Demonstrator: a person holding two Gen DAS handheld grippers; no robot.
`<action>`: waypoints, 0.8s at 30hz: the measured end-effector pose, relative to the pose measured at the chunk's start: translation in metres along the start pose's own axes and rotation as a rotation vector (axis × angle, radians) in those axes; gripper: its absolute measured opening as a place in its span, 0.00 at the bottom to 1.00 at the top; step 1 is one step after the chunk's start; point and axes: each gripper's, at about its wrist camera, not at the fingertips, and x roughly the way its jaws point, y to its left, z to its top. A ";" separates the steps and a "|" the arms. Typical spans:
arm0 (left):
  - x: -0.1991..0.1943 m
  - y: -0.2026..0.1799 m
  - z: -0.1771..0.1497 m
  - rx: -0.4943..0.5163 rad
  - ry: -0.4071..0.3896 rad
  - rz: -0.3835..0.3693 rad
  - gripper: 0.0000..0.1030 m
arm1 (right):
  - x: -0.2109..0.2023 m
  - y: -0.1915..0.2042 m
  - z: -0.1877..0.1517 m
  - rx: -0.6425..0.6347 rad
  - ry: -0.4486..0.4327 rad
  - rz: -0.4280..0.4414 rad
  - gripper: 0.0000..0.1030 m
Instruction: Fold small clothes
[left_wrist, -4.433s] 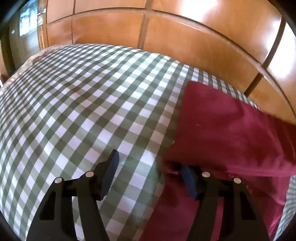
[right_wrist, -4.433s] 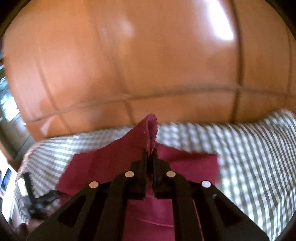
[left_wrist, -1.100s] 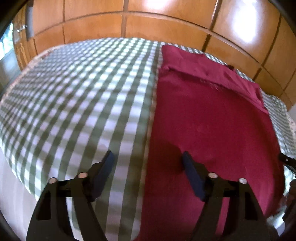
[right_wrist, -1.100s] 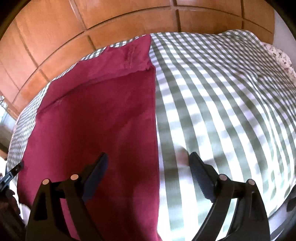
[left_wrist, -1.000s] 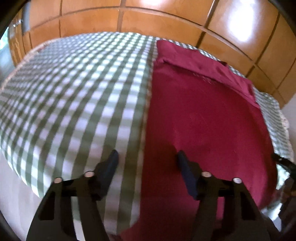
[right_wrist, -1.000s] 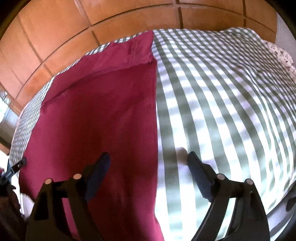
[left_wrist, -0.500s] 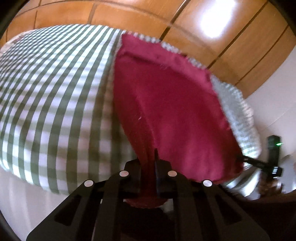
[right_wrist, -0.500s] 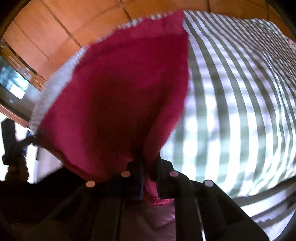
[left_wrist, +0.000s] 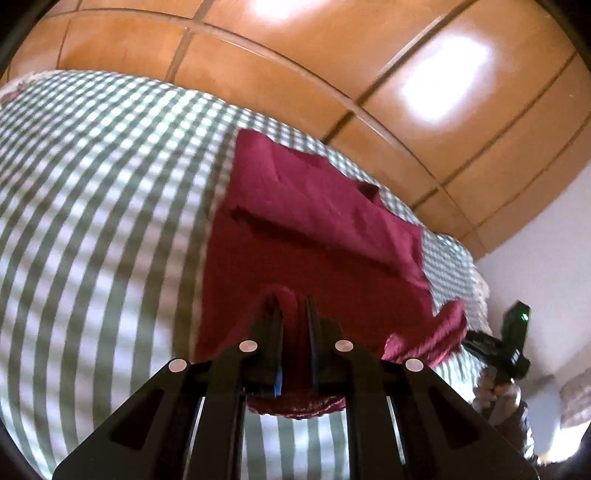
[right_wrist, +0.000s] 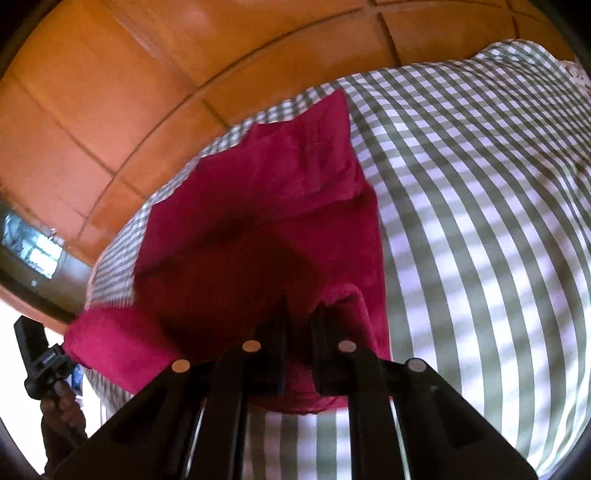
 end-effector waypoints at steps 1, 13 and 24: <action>0.007 -0.001 0.008 0.008 0.000 0.005 0.09 | 0.003 -0.001 0.006 0.010 -0.004 0.004 0.11; 0.002 0.048 0.013 -0.096 -0.050 0.080 0.72 | -0.044 -0.027 -0.018 0.049 -0.091 0.037 0.83; 0.035 0.030 -0.032 0.040 0.080 0.046 0.30 | 0.016 -0.003 -0.045 -0.067 -0.029 -0.120 0.45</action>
